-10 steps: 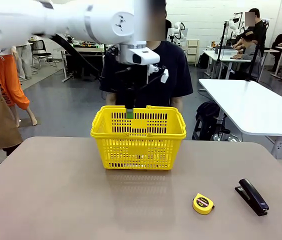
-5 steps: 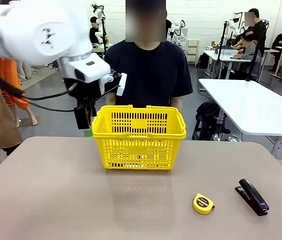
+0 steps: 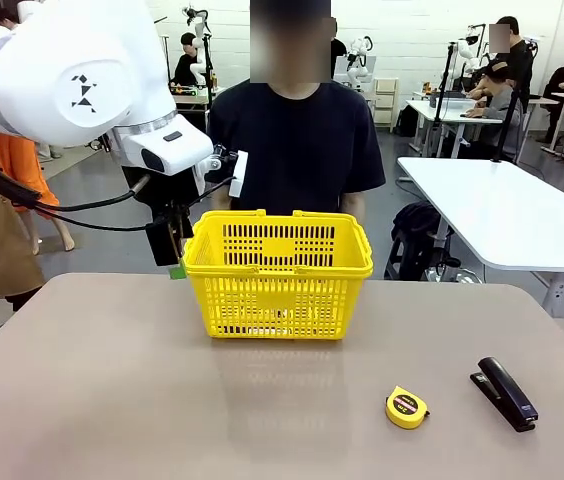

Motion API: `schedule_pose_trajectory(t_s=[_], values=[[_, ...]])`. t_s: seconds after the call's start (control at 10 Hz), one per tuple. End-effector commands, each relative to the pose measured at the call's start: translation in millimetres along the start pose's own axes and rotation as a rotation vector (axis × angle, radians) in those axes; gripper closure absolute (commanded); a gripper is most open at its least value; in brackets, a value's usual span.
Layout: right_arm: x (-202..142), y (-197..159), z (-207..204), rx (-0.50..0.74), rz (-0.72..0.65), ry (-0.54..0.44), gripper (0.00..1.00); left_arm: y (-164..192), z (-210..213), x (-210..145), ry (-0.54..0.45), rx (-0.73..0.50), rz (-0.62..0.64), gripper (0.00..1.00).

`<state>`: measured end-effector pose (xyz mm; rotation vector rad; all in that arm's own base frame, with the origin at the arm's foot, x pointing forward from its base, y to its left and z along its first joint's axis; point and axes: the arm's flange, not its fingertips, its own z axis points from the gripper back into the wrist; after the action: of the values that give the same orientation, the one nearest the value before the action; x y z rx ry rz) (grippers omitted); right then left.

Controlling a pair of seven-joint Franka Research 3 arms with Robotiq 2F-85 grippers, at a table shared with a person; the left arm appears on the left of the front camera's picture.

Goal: Place the items the person wants into the basket.
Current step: Pick up the item the person points to and place it in the Market Basket.

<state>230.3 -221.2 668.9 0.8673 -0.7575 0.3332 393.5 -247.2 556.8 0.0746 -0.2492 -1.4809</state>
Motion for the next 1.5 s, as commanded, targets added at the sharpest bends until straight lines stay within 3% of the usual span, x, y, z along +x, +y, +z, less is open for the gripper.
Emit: schedule_pose_trajectory(t_s=[0.0, 0.7, 0.8, 1.0, 1.2, 1.4], values=[[1.5, 0.3, -0.7, 0.019, 0.017, -0.011, 0.00, -4.1, 4.0, -2.7, 0.003, 0.010, 0.003, 0.00], [1.5, 0.3, -0.7, 0.019, 0.017, -0.011, 0.00, -0.5, 2.5, -0.3, -0.001, 0.005, -0.001, 0.00], [1.5, 0.3, -0.7, 0.019, 0.017, -0.011, 0.00, 6.9, 27.2, -22.6, -0.099, -0.041, -0.045, 0.00], [1.5, 0.3, -0.7, 0.019, 0.017, -0.011, 0.00, -25.2, 60.2, -80.1, -0.345, -0.066, -0.077, 0.00], [1.5, 0.3, -0.7, 0.019, 0.017, -0.011, 0.00, -30.9, 102.1, -157.6, -0.471, 0.012, -0.037, 0.00], [1.5, 0.3, -0.7, 0.019, 0.017, -0.011, 0.00, -42.4, 117.5, -228.0, -0.591, -0.027, 0.003, 0.00]])
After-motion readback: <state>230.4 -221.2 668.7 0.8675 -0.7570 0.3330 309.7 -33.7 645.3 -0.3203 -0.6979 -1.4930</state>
